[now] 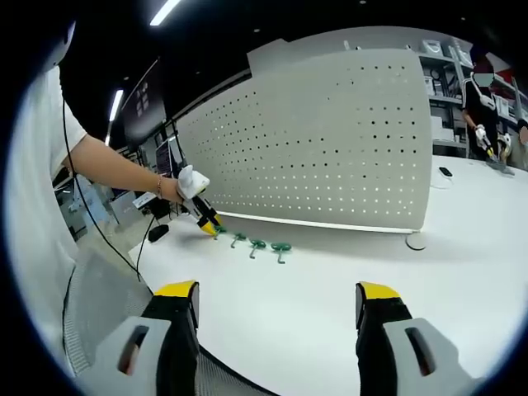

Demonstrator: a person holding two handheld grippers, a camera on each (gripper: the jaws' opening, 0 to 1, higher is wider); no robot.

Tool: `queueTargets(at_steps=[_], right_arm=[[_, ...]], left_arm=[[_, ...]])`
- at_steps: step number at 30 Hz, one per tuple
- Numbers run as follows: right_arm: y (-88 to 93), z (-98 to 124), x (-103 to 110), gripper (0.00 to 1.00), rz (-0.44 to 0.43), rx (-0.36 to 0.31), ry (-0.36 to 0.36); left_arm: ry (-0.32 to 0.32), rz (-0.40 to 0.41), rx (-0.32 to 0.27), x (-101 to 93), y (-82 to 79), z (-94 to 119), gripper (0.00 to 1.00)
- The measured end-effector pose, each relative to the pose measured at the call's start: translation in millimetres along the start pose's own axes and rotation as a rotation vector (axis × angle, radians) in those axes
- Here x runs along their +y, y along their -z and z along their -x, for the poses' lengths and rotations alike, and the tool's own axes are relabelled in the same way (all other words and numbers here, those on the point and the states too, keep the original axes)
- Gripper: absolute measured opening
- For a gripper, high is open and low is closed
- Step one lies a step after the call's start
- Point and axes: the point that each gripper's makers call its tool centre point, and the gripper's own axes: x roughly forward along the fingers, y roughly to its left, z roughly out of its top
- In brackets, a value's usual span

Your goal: Insert the hook assembly into the mounting plate slot until the hook locks in place.

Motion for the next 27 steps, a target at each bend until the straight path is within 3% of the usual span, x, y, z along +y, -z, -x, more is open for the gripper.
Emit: queueTargets(at_steps=[12,24,26,27], right_arm=[[-0.4,1.1,-1.7,0.75,-0.006,-0.003,0.004],[-1.0,1.2,-1.2,0.75,-0.008,-0.004,0.004],[-1.1,1.3,-1.5,0.75,-0.008,-0.004,0.005],[-1.8,1.6,-1.9,0.75,-0.008,-0.008,0.007]], left_arm=[[-0.042,0.012,0.015,8.4,1.4,0.6,0.05],[-0.045,-0.019,0.014,9.1,0.9,0.5,0.04],[-0.067,-0.014,0.017,10.0,0.3,0.6,0.04],[-0.08,-0.052,0.012,11.4,-1.0,0.7,0.03]])
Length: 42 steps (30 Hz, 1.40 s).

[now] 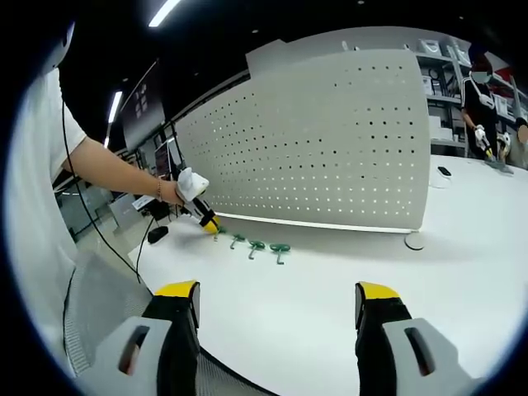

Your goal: Insert the hook assembly into the mounting plate slot until the hook locks in place.

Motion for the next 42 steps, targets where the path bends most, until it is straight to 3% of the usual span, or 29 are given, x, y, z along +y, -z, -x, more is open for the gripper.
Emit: queueTargets(at_steps=[11,33,42], right_arm=[[-2.7,-0.4,-1.1,0.75,-0.003,-0.013,0.005],[-12.5,-4.9,4.5,0.75,0.013,-0.041,-0.018],[-16.6,-4.0,5.3,0.75,0.02,-0.053,-0.019]], left_arm=[[-0.076,-0.012,-0.147,2.8,-25.2,16.5,0.02],[-0.139,0.031,-0.264,1.7,-41.2,45.0,0.01],[-0.159,0.082,-0.368,-0.6,-59.4,58.9,0.01]])
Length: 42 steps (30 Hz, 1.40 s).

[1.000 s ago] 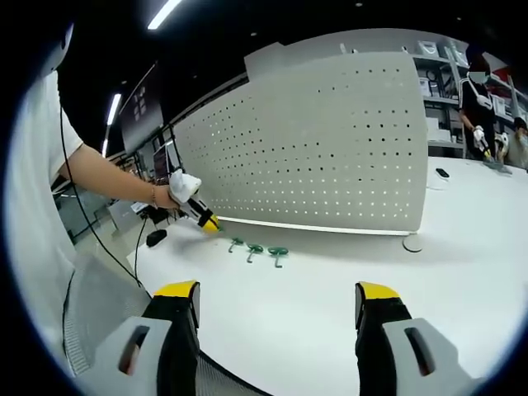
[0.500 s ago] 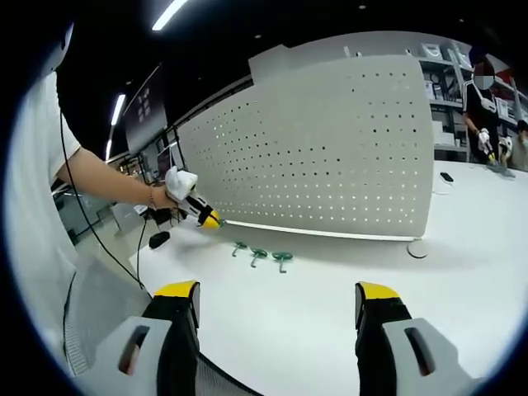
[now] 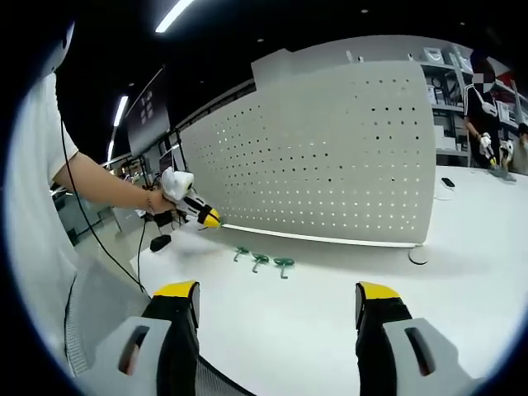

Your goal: Insert the hook assembly into the mounting plate slot until the hook locks in place.

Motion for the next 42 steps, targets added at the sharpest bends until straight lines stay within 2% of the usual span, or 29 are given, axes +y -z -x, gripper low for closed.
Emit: queueTargets(at_steps=[11,16,22,24,25,27,35,37,42], right_arm=[[-5.0,-0.2,2.6,0.74,0.006,-0.018,-0.003],[-6.3,-0.7,4.7,0.74,0.004,-0.025,-0.011],[-11.8,0.7,3.4,0.74,-0.02,-0.051,-0.01],[-11.7,0.5,3.5,0.74,-0.02,-0.051,-0.012],[-11.3,0.4,3.4,0.74,-0.02,-0.05,-0.012],[-11.2,0.1,4.1,0.74,-0.019,-0.048,-0.012],[-11.4,-2.1,7.2,0.74,-0.012,-0.044,-0.021],[-11.8,-2.1,7.1,0.74,-0.013,-0.047,-0.022],[-12.2,-1.7,8.1,0.74,-0.011,-0.049,-0.023]], left_arm=[[-0.033,0.02,-0.092,-6.5,-23.6,9.3,0.01],[-0.061,0.064,-0.161,-7.7,-39.6,18.1,0.01],[-0.087,0.084,-0.219,-10.1,-49.7,25.8,0.01],[-0.09,0.094,-0.247,-12.0,-54.8,28.2,0.01],[-0.086,0.133,-0.271,-14.2,-58.9,29.6,0.01],[-0.099,0.1,-0.3,-16.8,-66.4,33.6,0.01],[-0.12,0.15,-0.381,-26.7,-83.0,42.9,0.01],[-0.127,0.18,-0.427,-27.8,-90.8,48.4,0.01],[-0.138,0.223,-0.488,-33.8,-103.4,57.9,0.02]])
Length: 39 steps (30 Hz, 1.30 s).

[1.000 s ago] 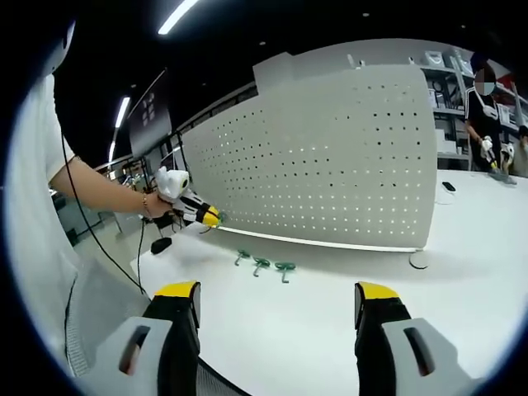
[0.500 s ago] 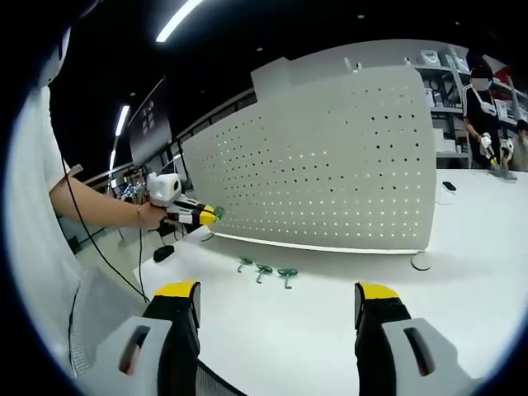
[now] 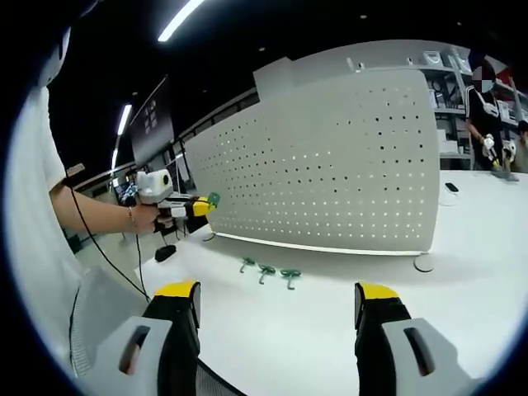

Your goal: Insert the hook assembly into the mounting plate slot until the hook locks in place.

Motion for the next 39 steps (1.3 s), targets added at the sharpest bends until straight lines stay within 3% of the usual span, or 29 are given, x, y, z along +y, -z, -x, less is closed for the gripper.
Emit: queueTargets(at_steps=[1,5,8,13,22,34,39], right_arm=[[0.1,0.2,0.1,0.74,-0.001,0.0,0.0],[1.4,0.4,0.5,0.74,-0.003,0.003,0.0],[1.9,0.7,0.5,0.74,-0.002,0.003,-0.001],[1.1,0.8,1.7,0.74,-0.006,-0.001,-0.001],[0.4,-1.4,3.5,0.74,-0.003,-0.002,-0.007],[-1.5,-2.6,5.0,0.74,0.0,-0.004,-0.013],[-14.2,-2.7,9.8,0.74,0.02,-0.034,-0.018]], left_arm=[[-0.005,0.03,-0.033,-2.5,-6.4,1.3,0.02],[-0.019,0.03,-0.066,-8.8,-14.1,5.8,0.02],[-0.036,0.101,-0.12,-11.4,-24.0,10.5,0.02],[-0.045,0.101,-0.159,-25.0,-34.1,18.0,0.02],[-0.087,0.171,-0.244,-30.7,-50.3,31.6,0.02],[-0.098,0.181,-0.228,-35.6,-42.8,30.6,0.02],[-0.094,0.182,-0.227,-38.0,-44.2,29.9,0.02]])
